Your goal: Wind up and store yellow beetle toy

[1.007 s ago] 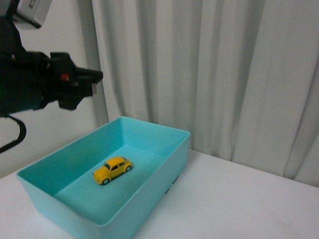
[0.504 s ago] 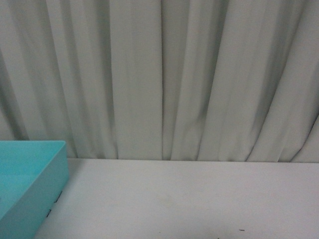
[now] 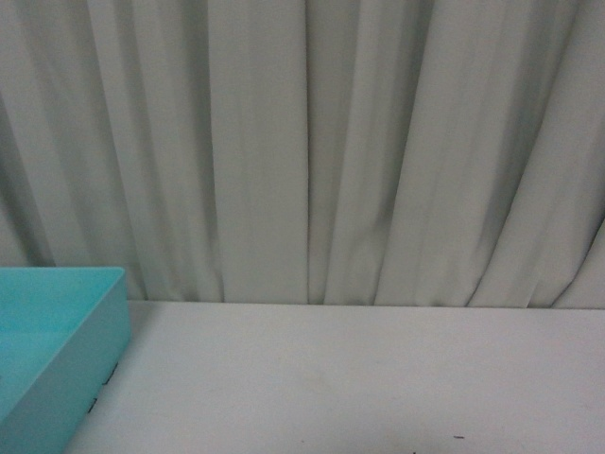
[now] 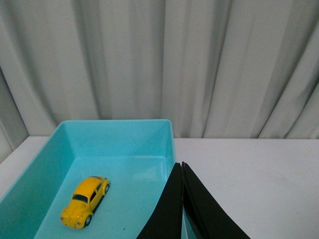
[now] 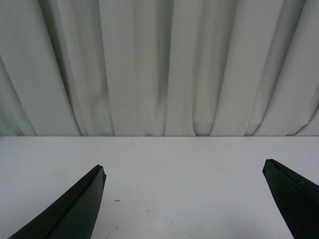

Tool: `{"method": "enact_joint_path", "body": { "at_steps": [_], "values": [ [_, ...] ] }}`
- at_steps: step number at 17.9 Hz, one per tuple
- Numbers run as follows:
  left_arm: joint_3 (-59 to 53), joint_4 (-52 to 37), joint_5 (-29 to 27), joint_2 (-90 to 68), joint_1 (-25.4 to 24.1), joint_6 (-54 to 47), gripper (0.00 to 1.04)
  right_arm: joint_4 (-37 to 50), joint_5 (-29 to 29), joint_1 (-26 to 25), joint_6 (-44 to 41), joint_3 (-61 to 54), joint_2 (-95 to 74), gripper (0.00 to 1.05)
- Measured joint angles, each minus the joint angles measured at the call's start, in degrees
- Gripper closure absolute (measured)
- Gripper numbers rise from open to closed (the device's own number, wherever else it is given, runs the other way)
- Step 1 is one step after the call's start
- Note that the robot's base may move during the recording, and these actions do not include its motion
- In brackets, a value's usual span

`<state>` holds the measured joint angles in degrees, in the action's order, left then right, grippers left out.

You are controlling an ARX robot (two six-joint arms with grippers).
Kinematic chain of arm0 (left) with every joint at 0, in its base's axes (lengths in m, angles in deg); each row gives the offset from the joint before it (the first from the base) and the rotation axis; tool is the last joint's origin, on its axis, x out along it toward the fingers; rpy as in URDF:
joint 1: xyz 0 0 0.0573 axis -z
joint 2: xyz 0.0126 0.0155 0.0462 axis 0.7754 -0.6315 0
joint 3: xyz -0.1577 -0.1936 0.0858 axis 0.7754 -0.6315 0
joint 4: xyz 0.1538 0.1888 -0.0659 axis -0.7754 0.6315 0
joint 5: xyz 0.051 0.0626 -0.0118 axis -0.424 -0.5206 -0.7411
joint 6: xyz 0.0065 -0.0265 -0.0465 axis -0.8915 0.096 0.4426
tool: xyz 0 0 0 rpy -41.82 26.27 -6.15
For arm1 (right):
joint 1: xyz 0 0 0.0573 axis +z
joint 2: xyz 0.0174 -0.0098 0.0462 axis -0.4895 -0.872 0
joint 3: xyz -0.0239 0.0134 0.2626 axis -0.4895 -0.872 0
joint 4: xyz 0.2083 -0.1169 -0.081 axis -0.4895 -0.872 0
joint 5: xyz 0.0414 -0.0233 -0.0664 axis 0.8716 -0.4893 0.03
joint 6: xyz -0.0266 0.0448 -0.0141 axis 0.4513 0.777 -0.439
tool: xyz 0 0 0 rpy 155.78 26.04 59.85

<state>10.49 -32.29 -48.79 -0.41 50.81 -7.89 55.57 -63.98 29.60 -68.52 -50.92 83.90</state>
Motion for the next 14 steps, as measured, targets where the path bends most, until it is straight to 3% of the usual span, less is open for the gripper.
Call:
{"method": "enact_joint_path", "body": {
  "at_steps": [8,10,14],
  "values": [
    [0.0,8.9,0.0,9.2,0.0,0.0,1.03,0.0,0.0,0.0,0.0,0.0,0.0,0.07],
    [0.0,19.5,0.1,16.8,0.0,0.0,1.03,0.0,0.0,0.0,0.0,0.0,0.0,0.07],
    [0.0,19.3,0.0,19.3,0.0,0.1,1.01,0.0,0.0,0.0,0.0,0.0,0.0,0.07]
  ]
}}
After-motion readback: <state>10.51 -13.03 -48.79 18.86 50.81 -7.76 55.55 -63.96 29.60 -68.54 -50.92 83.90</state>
